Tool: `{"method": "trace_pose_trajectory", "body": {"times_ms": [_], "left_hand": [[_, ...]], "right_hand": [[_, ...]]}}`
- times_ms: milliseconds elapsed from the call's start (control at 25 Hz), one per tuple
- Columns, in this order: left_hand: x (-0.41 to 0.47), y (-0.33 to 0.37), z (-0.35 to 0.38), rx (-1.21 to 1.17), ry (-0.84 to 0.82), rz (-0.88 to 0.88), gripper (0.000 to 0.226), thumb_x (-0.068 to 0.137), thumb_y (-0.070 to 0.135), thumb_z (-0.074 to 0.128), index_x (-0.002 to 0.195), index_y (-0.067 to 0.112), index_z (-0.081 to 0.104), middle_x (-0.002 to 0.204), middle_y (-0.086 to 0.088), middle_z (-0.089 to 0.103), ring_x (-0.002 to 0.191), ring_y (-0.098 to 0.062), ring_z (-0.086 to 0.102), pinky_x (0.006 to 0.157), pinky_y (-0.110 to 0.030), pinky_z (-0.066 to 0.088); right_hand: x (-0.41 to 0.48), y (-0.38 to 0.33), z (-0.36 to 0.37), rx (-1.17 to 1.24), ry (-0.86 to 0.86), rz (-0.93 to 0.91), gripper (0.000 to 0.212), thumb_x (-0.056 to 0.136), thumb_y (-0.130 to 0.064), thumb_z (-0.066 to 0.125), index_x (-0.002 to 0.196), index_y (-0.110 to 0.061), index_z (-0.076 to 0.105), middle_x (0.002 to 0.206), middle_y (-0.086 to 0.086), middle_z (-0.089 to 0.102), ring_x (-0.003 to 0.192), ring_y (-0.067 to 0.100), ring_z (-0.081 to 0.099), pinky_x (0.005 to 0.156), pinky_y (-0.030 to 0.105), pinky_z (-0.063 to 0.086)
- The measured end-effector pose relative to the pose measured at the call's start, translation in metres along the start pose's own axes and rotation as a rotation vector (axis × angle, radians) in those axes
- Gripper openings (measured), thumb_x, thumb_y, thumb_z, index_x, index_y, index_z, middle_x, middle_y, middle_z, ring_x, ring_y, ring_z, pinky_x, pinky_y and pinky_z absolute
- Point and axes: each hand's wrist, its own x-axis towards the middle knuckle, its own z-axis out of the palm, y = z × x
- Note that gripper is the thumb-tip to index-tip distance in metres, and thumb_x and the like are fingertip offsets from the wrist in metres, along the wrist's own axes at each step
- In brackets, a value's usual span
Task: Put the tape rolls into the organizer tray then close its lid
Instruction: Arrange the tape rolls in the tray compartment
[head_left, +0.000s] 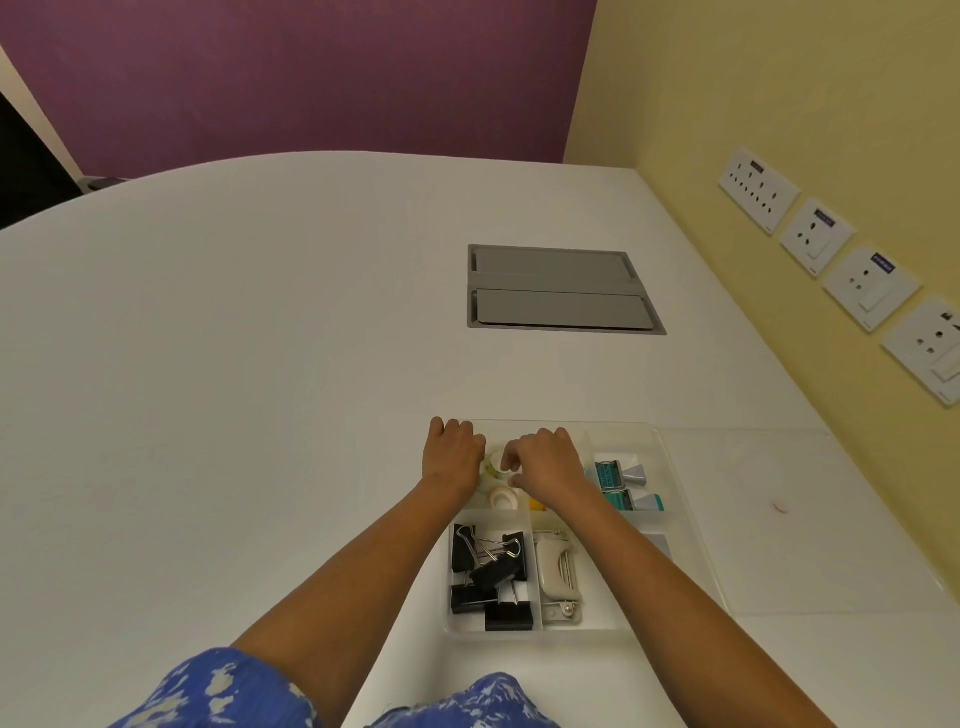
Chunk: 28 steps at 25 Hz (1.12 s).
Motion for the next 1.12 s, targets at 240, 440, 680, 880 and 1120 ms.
{"method": "trace_pose_trajectory", "body": {"times_ms": [240, 440, 680, 880, 1120], "left_hand": [[-0.003, 0.003, -0.001, 0.039, -0.065, 0.037, 0.033, 0.085, 0.041, 0.066, 0.111, 0.020, 0.067, 0.117, -0.002, 0.063, 0.120, -0.022, 0.048, 0.105, -0.036, 0.028], [-0.006, 0.005, 0.004, 0.033, -0.067, 0.032, 0.027, 0.090, 0.037, 0.061, 0.106, 0.018, 0.070, 0.112, -0.001, 0.068, 0.118, -0.022, 0.048, 0.106, -0.036, 0.027], [-0.005, 0.004, 0.008, 0.033, -0.050, 0.020, 0.025, 0.091, 0.035, 0.060, 0.108, 0.018, 0.070, 0.113, -0.002, 0.069, 0.118, -0.021, 0.048, 0.107, -0.035, 0.027], [-0.004, 0.004, 0.011, 0.034, -0.031, 0.009, 0.023, 0.092, 0.031, 0.060, 0.109, 0.019, 0.070, 0.112, -0.002, 0.069, 0.118, -0.021, 0.049, 0.107, -0.035, 0.027], [-0.002, 0.003, 0.012, -0.006, -0.004, -0.012, 0.019, 0.094, 0.020, 0.058, 0.109, 0.018, 0.069, 0.111, -0.002, 0.070, 0.115, -0.020, 0.051, 0.103, -0.033, 0.029]], "right_hand": [[-0.007, -0.013, 0.010, -0.153, 0.008, -0.157, 0.028, 0.081, -0.037, 0.069, 0.107, -0.026, 0.068, 0.111, 0.000, 0.069, 0.110, 0.023, 0.054, 0.097, 0.037, 0.033], [-0.004, -0.014, 0.009, -0.230, -0.021, -0.217, 0.030, 0.085, -0.041, 0.066, 0.111, -0.026, 0.066, 0.114, 0.001, 0.067, 0.112, 0.024, 0.053, 0.100, 0.038, 0.033], [-0.001, -0.015, 0.007, -0.309, -0.028, -0.226, 0.035, 0.084, -0.044, 0.066, 0.113, -0.025, 0.065, 0.116, 0.002, 0.066, 0.115, 0.023, 0.052, 0.103, 0.037, 0.032], [0.000, -0.018, 0.005, -0.273, -0.058, -0.183, 0.035, 0.083, -0.040, 0.068, 0.114, -0.024, 0.065, 0.118, 0.002, 0.066, 0.117, 0.023, 0.052, 0.104, 0.037, 0.032], [0.004, 0.001, 0.000, 0.056, 0.109, 0.004, 0.023, 0.090, -0.016, 0.060, 0.111, -0.022, 0.066, 0.112, 0.000, 0.069, 0.111, 0.024, 0.056, 0.096, 0.034, 0.037]]}}
